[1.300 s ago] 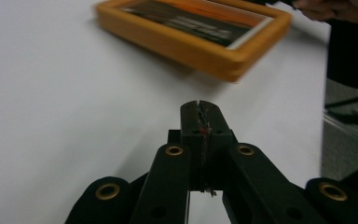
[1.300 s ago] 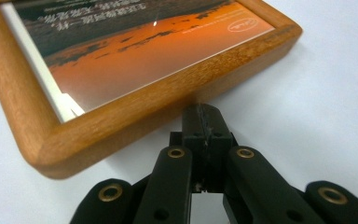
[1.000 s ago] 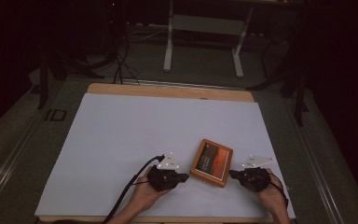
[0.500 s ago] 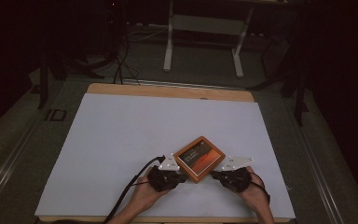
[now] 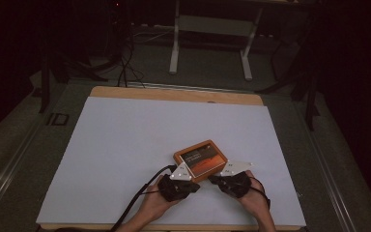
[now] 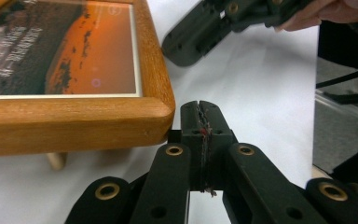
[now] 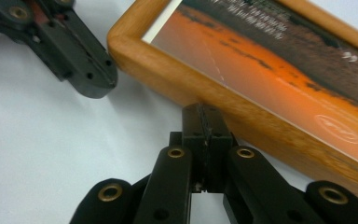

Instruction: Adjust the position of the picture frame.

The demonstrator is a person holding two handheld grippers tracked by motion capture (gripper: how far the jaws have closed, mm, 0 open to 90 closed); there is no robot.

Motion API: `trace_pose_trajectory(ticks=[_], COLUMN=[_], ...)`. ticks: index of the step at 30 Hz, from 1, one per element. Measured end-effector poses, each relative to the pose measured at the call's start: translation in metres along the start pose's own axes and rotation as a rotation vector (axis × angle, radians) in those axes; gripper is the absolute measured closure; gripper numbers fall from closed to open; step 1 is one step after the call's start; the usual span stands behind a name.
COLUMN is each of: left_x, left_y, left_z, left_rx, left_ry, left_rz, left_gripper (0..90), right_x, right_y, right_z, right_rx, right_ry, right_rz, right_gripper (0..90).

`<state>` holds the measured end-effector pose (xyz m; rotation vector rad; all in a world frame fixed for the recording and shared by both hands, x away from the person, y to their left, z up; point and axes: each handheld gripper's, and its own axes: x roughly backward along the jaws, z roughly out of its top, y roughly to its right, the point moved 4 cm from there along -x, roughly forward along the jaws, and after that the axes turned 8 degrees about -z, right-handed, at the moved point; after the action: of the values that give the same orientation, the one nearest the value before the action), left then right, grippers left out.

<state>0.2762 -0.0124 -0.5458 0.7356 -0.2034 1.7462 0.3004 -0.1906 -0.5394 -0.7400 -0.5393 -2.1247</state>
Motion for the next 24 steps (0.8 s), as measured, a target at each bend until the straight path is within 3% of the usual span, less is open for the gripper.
trace_pose_trajectory(ticks=[5,11,12,13,17,24], left_x=[0.001,0.006,0.006,0.007,0.008,0.013], left_y=[0.0,-0.005,-0.005,-0.006,-0.007,-0.014], left_z=[0.0,-0.001,-0.001,-0.001,-0.002,-0.002], left_rx=[-0.012,0.01,0.01,0.014,0.017,0.044], left_ry=[-0.005,-0.001,-0.001,-0.002,0.0,0.005], left_rz=[0.008,0.034,0.034,0.035,0.037,0.054], left_gripper=[89.5,89.4,89.5,89.4,89.5,89.5], right_x=[0.008,-0.007,-0.007,-0.018,-0.033,-0.059], right_y=[0.02,0.046,0.046,0.058,0.073,0.088], right_z=[0.005,0.018,0.018,0.024,0.032,0.035], right_rx=[-0.046,-0.079,-0.079,-0.1,-0.128,-0.158], right_ry=[0.039,0.053,0.053,0.054,0.049,0.009], right_rz=[-0.071,-0.148,-0.148,-0.157,-0.164,-0.169], right_gripper=[89.8,89.8,89.8,89.8,89.8,89.8])
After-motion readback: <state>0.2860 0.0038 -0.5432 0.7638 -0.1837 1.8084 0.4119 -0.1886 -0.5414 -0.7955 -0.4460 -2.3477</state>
